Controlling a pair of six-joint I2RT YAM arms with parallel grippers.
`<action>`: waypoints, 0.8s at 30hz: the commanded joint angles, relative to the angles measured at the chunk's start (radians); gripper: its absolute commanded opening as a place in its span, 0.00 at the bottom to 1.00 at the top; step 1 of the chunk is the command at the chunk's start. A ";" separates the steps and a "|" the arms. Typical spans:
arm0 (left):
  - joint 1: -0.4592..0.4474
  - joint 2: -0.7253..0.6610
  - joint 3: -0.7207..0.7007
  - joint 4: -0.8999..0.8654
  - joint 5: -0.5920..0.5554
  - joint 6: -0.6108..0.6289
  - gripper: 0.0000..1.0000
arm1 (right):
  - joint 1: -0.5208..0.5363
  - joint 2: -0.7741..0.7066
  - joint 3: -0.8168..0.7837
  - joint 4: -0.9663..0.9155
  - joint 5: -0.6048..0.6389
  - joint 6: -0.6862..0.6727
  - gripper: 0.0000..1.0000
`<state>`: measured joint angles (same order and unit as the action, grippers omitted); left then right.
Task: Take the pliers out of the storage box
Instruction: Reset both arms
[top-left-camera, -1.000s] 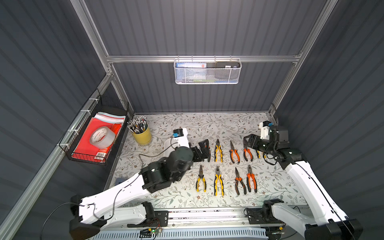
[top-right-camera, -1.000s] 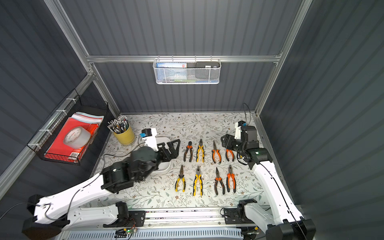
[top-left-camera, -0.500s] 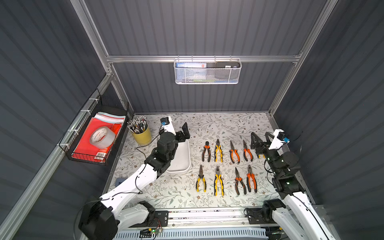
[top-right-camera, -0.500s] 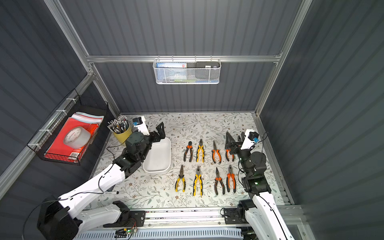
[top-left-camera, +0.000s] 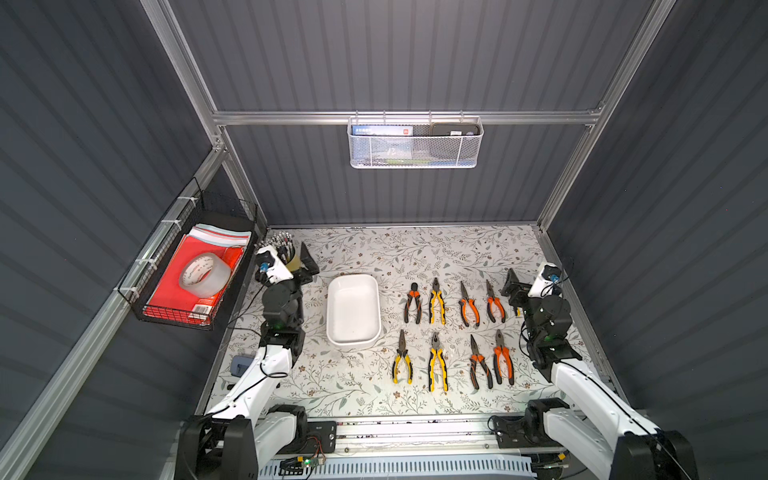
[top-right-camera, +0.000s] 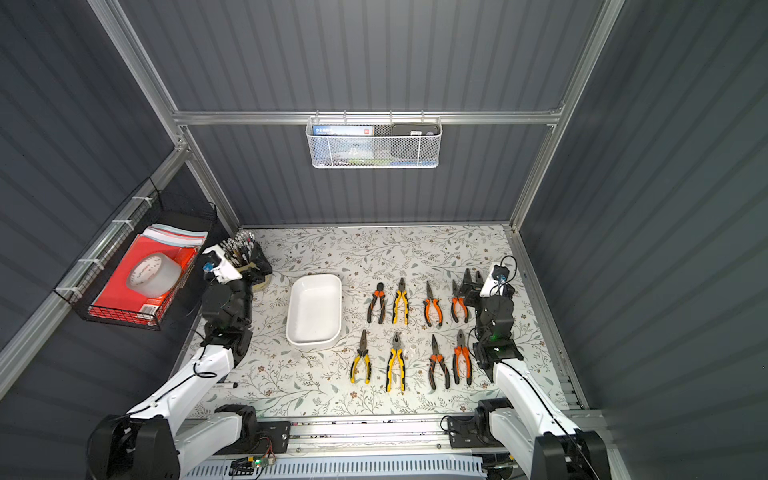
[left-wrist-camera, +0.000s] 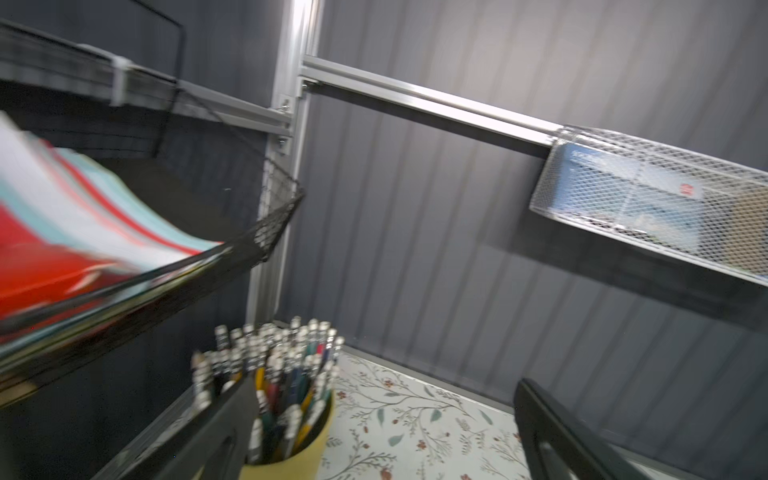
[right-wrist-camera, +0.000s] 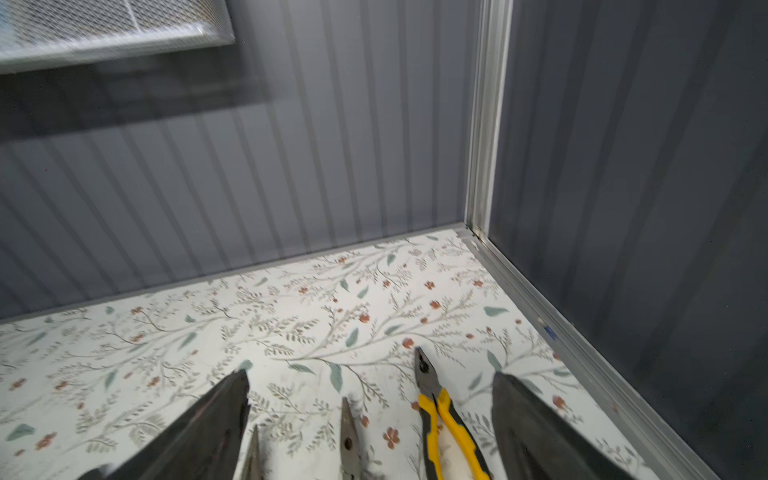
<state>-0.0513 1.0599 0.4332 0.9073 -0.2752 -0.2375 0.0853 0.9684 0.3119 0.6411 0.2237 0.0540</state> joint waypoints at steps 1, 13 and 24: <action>0.027 -0.010 -0.114 0.273 0.045 -0.015 1.00 | -0.061 0.040 -0.061 0.142 -0.046 0.030 0.94; 0.051 0.167 -0.179 0.360 -0.029 0.025 0.99 | -0.125 0.470 -0.060 0.487 -0.233 0.011 0.99; 0.054 0.425 -0.199 0.593 -0.068 0.032 0.99 | -0.117 0.582 -0.089 0.678 -0.323 -0.038 0.99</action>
<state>-0.0048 1.4322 0.2379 1.3994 -0.3264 -0.2272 -0.0338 1.5536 0.2142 1.2713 -0.0792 0.0345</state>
